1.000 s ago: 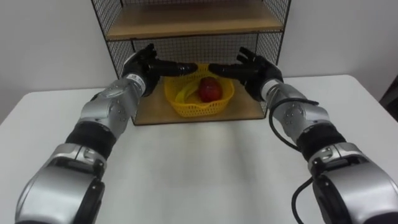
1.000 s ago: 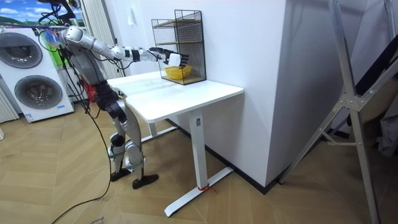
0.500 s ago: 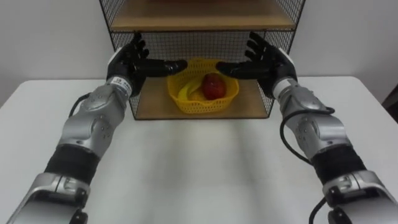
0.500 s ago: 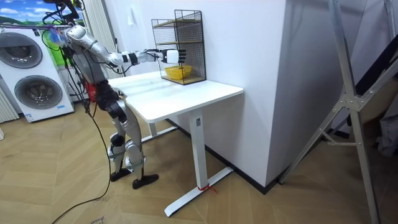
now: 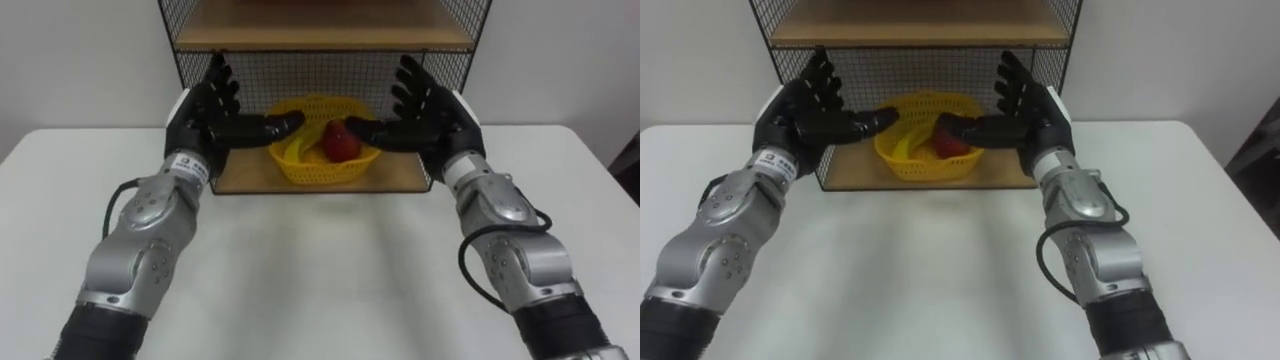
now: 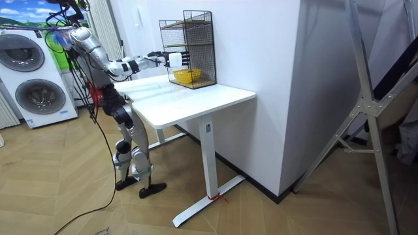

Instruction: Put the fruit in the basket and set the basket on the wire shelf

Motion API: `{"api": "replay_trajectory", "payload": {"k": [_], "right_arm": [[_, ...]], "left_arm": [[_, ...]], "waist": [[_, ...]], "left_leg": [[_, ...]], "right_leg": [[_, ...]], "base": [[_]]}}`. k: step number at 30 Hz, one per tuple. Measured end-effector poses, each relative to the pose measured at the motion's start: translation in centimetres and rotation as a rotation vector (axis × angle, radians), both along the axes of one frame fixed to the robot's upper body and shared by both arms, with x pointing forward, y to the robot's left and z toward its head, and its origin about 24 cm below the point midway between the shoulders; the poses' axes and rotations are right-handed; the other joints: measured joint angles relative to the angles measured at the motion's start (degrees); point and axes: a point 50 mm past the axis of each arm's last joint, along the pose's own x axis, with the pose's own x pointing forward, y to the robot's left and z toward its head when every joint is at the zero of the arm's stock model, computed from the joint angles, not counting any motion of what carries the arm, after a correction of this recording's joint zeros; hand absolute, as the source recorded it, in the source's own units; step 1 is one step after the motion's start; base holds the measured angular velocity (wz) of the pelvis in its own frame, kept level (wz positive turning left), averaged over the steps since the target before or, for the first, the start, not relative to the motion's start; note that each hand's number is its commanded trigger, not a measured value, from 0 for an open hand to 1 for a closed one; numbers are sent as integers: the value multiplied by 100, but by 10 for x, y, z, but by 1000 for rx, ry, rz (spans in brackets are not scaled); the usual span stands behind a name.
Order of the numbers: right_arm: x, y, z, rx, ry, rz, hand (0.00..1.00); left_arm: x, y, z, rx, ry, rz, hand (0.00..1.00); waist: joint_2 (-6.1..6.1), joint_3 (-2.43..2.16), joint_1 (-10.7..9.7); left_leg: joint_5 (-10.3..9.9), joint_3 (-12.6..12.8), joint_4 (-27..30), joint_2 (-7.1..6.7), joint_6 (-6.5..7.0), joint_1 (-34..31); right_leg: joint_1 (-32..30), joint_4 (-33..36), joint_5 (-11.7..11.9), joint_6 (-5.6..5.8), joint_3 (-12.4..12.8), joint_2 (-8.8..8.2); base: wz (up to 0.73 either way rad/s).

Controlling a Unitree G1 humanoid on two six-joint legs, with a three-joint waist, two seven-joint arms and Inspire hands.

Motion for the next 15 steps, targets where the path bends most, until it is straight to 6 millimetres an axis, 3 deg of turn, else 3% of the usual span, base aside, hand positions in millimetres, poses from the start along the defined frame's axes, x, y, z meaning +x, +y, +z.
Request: {"api": "replay_trajectory", "payload": {"k": [8, 15], "right_arm": [[-20, 5, 16, 32, -106, 61, 0], [-52, 1, 1, 14, -76, 75, 0]], "left_arm": [[-30, -1, -3, -8, -31, -27, 0], [-58, -2, -21, -3, 2, -57, 0]], "waist": [[-15, 12, -2], [-12, 13, -7]], "left_leg": [[0, 4, -16, 29, -1, -92], [-1, 60, -85, 23, 0, -101]], "right_leg": [[-77, -46, -21, 3, 0, 17], [-95, -97, -38, 36, -45, 5]], "base": [[2], [0]]}}
